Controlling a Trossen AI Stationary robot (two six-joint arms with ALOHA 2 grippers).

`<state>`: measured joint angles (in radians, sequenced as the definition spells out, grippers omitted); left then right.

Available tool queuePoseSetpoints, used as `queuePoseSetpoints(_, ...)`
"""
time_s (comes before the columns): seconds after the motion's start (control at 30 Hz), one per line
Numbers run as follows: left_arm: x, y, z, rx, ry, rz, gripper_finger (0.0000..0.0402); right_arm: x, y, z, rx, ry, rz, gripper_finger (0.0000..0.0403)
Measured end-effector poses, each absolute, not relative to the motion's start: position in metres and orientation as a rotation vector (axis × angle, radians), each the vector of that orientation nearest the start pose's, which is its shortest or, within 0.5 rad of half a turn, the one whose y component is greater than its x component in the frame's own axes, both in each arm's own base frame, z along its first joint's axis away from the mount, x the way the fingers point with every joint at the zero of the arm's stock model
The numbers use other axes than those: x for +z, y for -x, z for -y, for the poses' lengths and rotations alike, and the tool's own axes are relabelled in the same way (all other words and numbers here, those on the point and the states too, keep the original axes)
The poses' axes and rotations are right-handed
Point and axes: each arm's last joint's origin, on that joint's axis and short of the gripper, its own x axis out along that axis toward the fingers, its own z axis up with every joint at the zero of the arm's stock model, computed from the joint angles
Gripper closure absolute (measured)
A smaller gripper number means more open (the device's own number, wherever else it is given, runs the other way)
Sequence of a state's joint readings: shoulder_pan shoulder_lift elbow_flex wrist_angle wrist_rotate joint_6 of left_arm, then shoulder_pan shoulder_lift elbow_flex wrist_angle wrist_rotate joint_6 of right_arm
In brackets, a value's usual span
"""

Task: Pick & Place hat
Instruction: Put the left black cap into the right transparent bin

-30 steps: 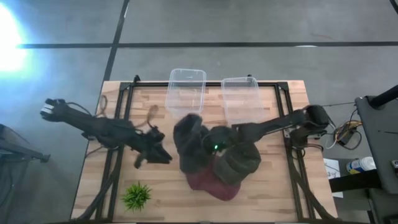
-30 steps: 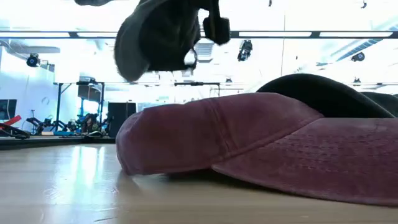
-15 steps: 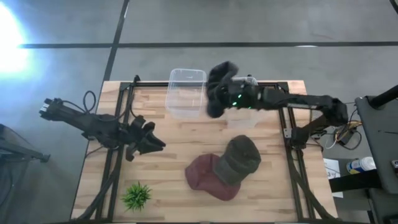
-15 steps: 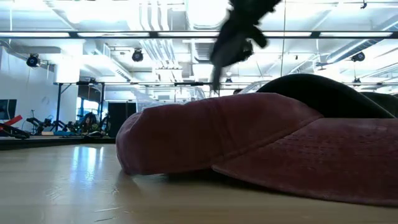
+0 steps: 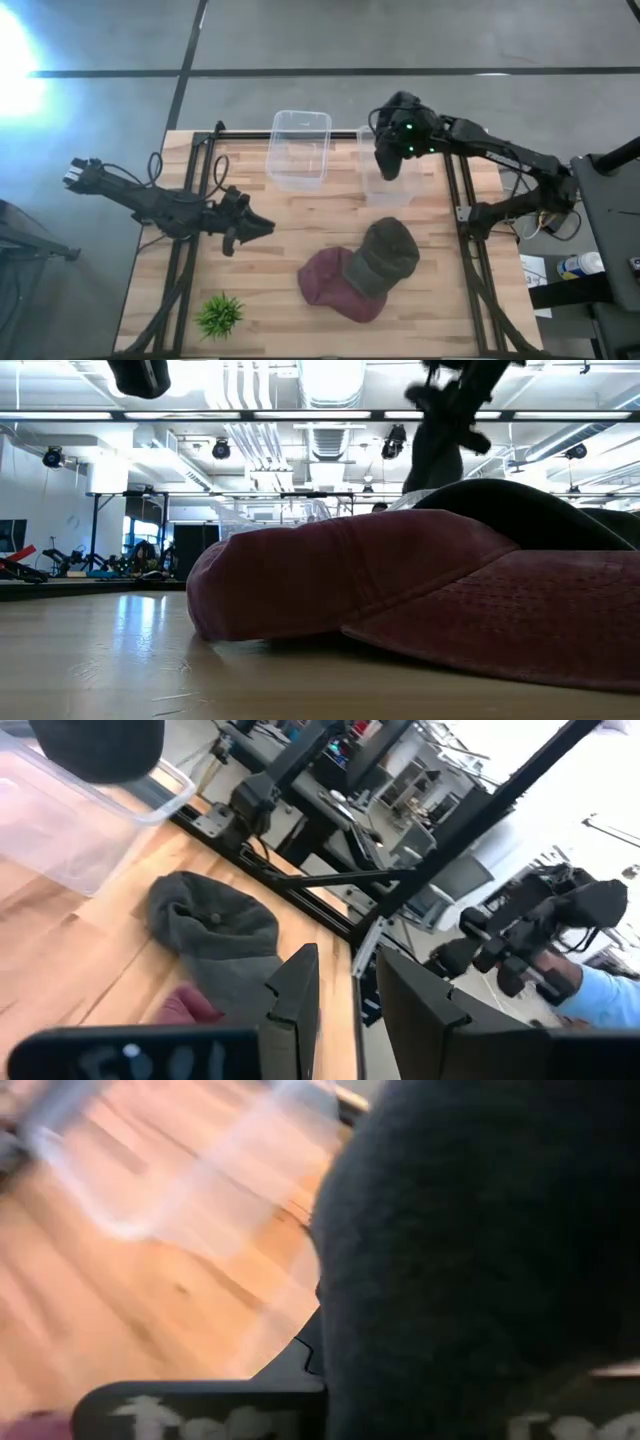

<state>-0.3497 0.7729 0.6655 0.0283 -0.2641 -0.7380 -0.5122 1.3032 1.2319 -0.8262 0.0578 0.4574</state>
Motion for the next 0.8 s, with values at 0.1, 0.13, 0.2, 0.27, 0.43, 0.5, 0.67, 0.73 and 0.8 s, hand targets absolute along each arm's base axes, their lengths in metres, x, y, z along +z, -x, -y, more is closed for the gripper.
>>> queuePoseSetpoints(0.1,0.313,-0.17,0.052,-0.032,0.712,-0.1,0.0304,0.301,-0.226,0.145,-0.782,-0.652,-0.84,0.0394)
queuePoseSetpoints(0.13,0.313,-0.17,0.051,-0.021,0.717,-0.098,0.0304,0.295,-0.226,0.15,-0.792,-0.666,-0.859,0.0394)
queuePoseSetpoints(0.2,0.312,-0.172,0.05,-0.003,0.731,-0.097,0.0304,0.283,-0.227,0.156,-0.792,-0.694,-0.893,0.0394)
queuePoseSetpoints(0.27,0.31,-0.174,0.049,0.015,0.741,-0.098,0.0303,0.272,-0.23,0.159,-0.765,-0.728,-0.933,0.0394)
queuePoseSetpoints(0.43,0.306,-0.18,0.05,0.047,0.744,-0.115,0.0303,0.257,-0.236,0.161,-0.661,-0.843,-0.989,0.0359)
queuePoseSetpoints(0.5,0.304,-0.182,0.05,0.054,0.741,-0.125,0.0303,0.254,-0.237,0.16,-0.645,-0.864,-1.009,0.0328)
queuePoseSetpoints(0.67,0.299,-0.188,0.049,0.078,0.742,-0.141,0.0303,0.269,-0.237,0.15,-0.6,-0.857,-0.993,0.0241)
queuePoseSetpoints(0.73,0.298,-0.19,0.048,0.089,0.74,-0.147,0.0303,0.282,-0.235,0.141,-0.582,-0.846,-0.969,0.0213)
queuePoseSetpoints(0.8,0.296,-0.192,0.047,0.099,0.737,-0.154,0.0303,0.295,-0.232,0.129,-0.559,-0.836,-0.942,0.0192)
